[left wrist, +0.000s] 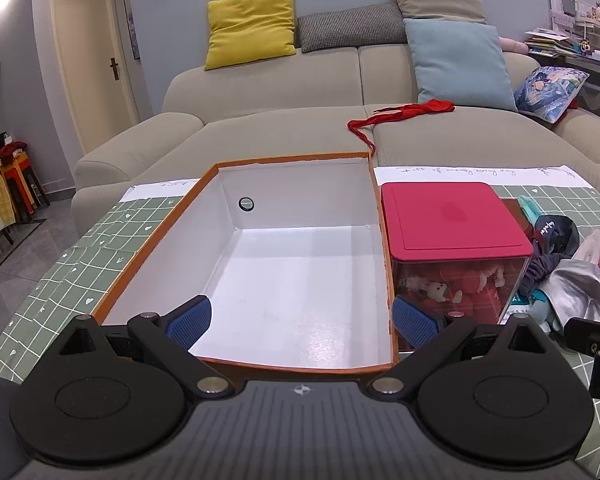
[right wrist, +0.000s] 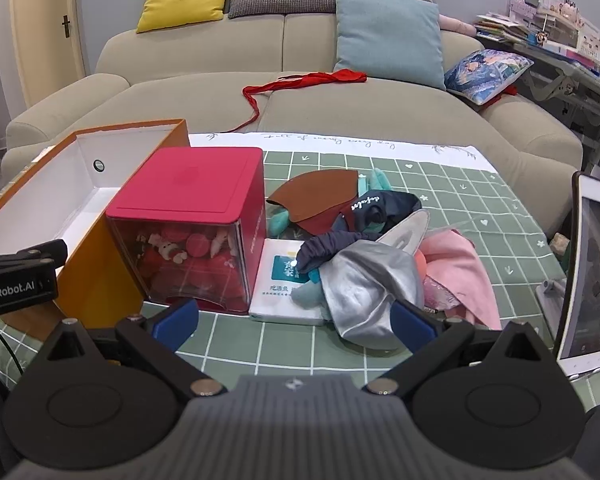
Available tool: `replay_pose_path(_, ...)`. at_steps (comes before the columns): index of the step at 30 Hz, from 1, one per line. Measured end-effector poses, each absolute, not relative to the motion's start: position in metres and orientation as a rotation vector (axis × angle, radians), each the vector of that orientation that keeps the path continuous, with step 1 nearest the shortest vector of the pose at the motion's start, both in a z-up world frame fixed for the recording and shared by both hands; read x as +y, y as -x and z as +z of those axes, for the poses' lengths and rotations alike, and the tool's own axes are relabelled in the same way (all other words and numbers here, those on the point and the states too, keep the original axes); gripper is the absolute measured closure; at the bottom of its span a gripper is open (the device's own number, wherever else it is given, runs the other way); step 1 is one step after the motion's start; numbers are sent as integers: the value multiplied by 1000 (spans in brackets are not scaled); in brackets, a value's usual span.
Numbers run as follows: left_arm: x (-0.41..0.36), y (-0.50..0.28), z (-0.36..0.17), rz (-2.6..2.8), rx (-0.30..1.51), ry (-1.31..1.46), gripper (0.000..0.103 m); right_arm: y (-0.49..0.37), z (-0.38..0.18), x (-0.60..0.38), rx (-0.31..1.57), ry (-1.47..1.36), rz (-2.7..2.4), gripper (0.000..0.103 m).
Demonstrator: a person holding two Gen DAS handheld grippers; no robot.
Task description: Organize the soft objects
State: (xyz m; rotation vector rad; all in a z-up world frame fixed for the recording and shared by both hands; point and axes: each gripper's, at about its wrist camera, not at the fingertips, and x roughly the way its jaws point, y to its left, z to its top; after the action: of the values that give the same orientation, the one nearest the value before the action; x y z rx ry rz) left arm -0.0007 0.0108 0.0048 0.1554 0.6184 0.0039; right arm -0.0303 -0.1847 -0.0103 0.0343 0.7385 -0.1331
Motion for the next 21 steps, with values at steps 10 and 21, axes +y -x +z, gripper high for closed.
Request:
replay_pose_path(10, 10, 0, 5, -2, 624, -154, 0, 30, -9, -185, 746, -30, -138, 3)
replay_pose_path(21, 10, -1, 4, 1, 629, -153, 0, 29, -9, -184, 755, -31, -132, 3)
